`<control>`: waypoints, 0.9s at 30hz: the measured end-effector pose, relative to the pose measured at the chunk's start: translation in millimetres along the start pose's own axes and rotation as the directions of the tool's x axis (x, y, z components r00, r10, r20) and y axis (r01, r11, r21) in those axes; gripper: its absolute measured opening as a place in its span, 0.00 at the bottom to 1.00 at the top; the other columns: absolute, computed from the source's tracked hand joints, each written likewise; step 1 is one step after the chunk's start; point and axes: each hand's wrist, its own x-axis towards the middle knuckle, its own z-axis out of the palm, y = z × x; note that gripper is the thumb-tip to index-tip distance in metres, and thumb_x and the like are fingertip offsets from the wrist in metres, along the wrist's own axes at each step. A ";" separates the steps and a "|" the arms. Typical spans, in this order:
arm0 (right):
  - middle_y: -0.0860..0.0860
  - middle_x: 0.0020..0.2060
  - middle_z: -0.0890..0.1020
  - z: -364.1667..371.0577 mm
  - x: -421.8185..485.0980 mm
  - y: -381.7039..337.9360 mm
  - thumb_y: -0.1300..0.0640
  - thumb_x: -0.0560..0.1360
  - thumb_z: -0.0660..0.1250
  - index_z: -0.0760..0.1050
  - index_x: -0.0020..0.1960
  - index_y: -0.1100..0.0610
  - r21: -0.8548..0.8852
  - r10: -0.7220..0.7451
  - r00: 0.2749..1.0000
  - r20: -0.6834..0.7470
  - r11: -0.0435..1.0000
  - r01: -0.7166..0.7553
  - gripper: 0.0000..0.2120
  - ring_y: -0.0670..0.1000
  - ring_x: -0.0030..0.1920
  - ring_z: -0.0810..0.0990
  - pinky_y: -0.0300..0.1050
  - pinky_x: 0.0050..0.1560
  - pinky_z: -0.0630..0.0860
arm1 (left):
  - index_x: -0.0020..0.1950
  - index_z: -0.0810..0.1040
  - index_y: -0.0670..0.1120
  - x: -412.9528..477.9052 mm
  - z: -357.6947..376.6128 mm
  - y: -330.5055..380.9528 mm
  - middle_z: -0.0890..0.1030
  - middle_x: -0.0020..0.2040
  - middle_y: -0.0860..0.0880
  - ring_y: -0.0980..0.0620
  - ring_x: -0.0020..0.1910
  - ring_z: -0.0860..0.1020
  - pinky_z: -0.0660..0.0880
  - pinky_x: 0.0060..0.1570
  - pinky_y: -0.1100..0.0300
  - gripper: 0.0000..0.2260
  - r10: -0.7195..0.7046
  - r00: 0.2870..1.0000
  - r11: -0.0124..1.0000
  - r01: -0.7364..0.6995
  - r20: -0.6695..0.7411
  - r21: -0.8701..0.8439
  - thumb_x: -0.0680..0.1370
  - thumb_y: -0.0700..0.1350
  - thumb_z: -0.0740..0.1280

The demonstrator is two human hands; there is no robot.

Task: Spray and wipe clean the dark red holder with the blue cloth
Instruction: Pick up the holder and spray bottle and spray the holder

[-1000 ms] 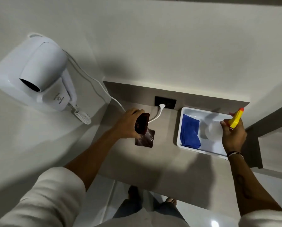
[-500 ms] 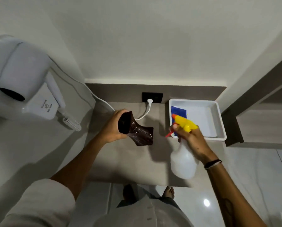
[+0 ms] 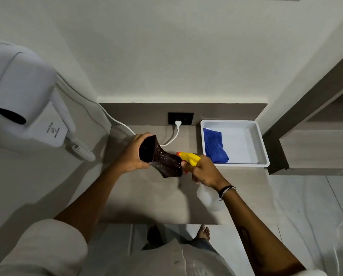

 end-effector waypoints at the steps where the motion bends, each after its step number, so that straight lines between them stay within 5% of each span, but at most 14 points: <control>1: 0.45 0.42 0.85 -1.0 0.5 1.2 0.52 0.85 0.67 0.75 0.77 0.48 -0.007 0.007 1.000 -0.013 1.000 -0.007 0.20 0.44 0.24 0.76 0.42 0.27 0.78 | 0.81 0.68 0.50 0.5 0.1 -0.7 0.73 0.75 0.50 0.52 0.72 0.72 0.71 0.68 0.60 0.50 0.003 1.000 1.000 -0.003 -0.001 0.000 0.61 0.39 0.84; 5: 0.51 0.39 0.85 -3.4 1.0 4.5 0.49 0.85 0.67 0.76 0.77 0.46 -0.007 0.038 0.999 -0.033 0.999 -0.038 0.20 0.49 0.26 0.76 0.44 0.28 0.78 | 0.80 0.69 0.51 0.4 -0.4 -5.4 0.74 0.74 0.49 0.51 0.71 0.74 0.74 0.69 0.54 0.50 0.006 1.000 1.000 -0.006 0.000 0.004 0.60 0.44 0.84; 9: 0.41 0.34 0.83 -6.8 0.2 5.6 0.48 0.85 0.67 0.76 0.75 0.46 -0.011 0.054 0.998 -0.025 0.998 -0.054 0.19 0.54 0.27 0.77 0.43 0.27 0.78 | 0.77 0.72 0.49 -1.8 0.1 -9.7 0.78 0.69 0.51 0.49 0.68 0.77 0.77 0.67 0.53 0.47 -0.054 0.998 0.998 0.052 -0.043 -0.044 0.60 0.46 0.85; 11: 0.43 0.40 0.85 -9.3 -0.5 5.2 0.48 0.84 0.68 0.76 0.75 0.48 -0.009 0.049 0.998 -0.027 0.999 -0.049 0.20 0.60 0.29 0.80 0.45 0.28 0.79 | 0.74 0.74 0.51 -2.6 1.8 -11.1 0.81 0.67 0.51 0.49 0.65 0.80 0.79 0.65 0.55 0.43 -0.131 0.989 0.989 0.125 -0.065 -0.083 0.61 0.46 0.88; 14: 0.46 0.49 0.85 -13.3 -0.9 5.2 0.50 0.84 0.69 0.76 0.77 0.48 0.011 0.039 0.997 -0.059 0.999 -0.038 0.21 0.49 0.29 0.80 0.40 0.29 0.80 | 0.66 0.77 0.55 -1.9 4.2 -8.5 0.84 0.58 0.54 0.53 0.57 0.83 0.82 0.53 0.59 0.33 -0.321 0.943 0.936 0.300 -0.093 -0.187 0.65 0.51 0.88; 16: 0.48 0.49 0.85 -16.7 -1.6 5.8 0.51 0.84 0.69 0.75 0.77 0.48 -0.001 0.026 0.998 -0.056 1.000 -0.026 0.22 0.48 0.30 0.80 0.40 0.30 0.80 | 0.65 0.79 0.54 -1.2 5.8 -3.0 0.84 0.59 0.52 0.49 0.56 0.85 0.84 0.55 0.52 0.31 -0.454 0.889 0.859 0.417 -0.064 -0.298 0.66 0.58 0.85; 20: 0.55 0.48 0.86 -22.2 -2.1 5.8 0.50 0.84 0.69 0.76 0.77 0.48 -0.010 0.016 1.000 -0.027 1.000 -0.016 0.21 0.54 0.30 0.79 0.44 0.31 0.79 | 0.70 0.81 0.53 -3.1 8.5 3.8 0.83 0.68 0.45 0.42 0.67 0.82 0.77 0.73 0.40 0.39 -0.518 0.855 0.768 0.470 0.010 -0.434 0.62 0.68 0.78; 23: 0.56 0.51 0.87 -21.4 -1.0 6.0 0.50 0.84 0.69 0.76 0.77 0.48 -0.014 -0.018 0.999 0.028 1.000 0.018 0.21 0.52 0.27 0.78 0.44 0.31 0.80 | 0.74 0.78 0.56 -8.1 8.0 8.2 0.82 0.70 0.49 0.46 0.69 0.80 0.75 0.76 0.43 0.40 -0.454 0.889 0.838 0.447 0.052 -0.313 0.64 0.67 0.80; 27: 0.53 0.48 0.88 -12.3 2.6 6.1 0.50 0.84 0.69 0.76 0.76 0.49 0.028 -0.057 0.993 0.099 0.998 0.055 0.21 0.45 0.24 0.78 0.42 0.27 0.78 | 0.82 0.66 0.59 -16.7 7.7 7.3 0.69 0.80 0.49 0.46 0.78 0.71 0.71 0.79 0.42 0.59 -0.351 0.927 0.928 0.363 0.128 -0.085 0.54 0.64 0.87</control>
